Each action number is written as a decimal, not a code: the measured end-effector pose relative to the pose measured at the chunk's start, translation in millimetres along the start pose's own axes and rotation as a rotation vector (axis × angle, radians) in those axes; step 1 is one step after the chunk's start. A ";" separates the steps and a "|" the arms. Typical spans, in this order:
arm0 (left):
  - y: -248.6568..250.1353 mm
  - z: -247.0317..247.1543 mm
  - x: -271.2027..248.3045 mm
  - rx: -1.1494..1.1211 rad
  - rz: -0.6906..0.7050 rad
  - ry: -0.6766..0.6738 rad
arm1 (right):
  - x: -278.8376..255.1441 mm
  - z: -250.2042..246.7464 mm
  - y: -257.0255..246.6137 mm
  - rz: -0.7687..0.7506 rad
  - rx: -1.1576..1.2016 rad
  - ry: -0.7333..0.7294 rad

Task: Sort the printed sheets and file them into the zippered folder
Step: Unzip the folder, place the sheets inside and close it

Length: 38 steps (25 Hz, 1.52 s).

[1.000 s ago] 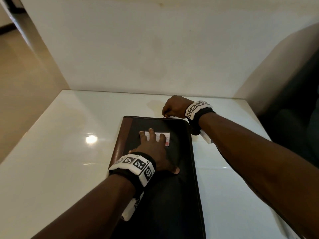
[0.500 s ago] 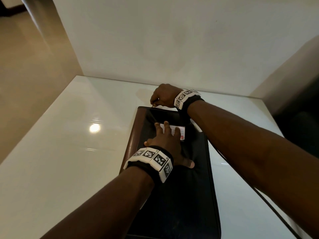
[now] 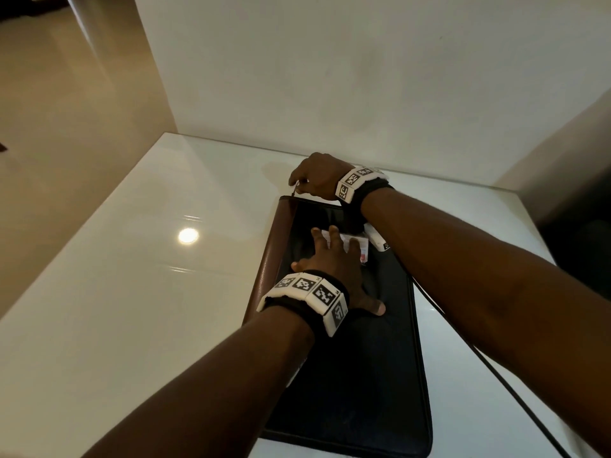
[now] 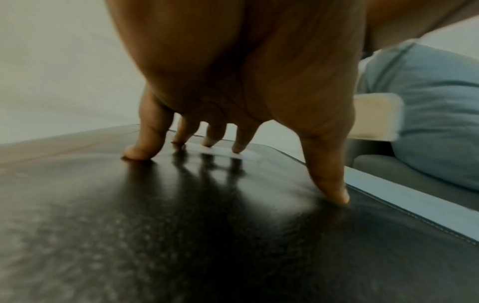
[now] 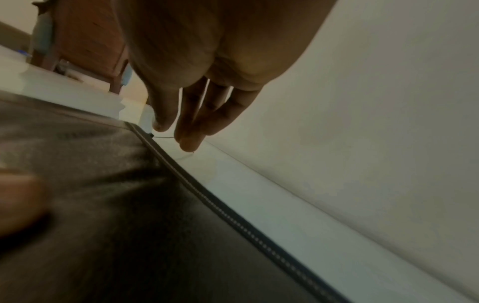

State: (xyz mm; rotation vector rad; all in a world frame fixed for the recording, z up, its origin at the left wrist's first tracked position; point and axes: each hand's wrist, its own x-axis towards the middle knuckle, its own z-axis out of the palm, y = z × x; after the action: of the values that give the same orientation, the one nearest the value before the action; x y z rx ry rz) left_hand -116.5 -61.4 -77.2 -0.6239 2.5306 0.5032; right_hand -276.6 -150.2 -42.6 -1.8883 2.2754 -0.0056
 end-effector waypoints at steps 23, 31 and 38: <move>-102.1 37.4 -115.6 -0.854 -0.228 0.445 | -292.5 96.8 -69.9 1.054 0.897 0.332; -192.5 -5.4 -140.9 -0.830 -0.292 0.467 | -220.6 86.9 -129.3 0.925 1.103 0.404; -239.7 4.2 -133.7 -0.834 -0.301 0.462 | -179.0 84.2 -149.3 0.950 0.979 0.295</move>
State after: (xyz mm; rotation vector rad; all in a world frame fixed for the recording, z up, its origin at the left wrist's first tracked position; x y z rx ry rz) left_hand 111.8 -213.5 -65.0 -1.5368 2.4757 1.4553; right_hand -87.9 5.4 -82.5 -0.2995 2.3823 -1.0680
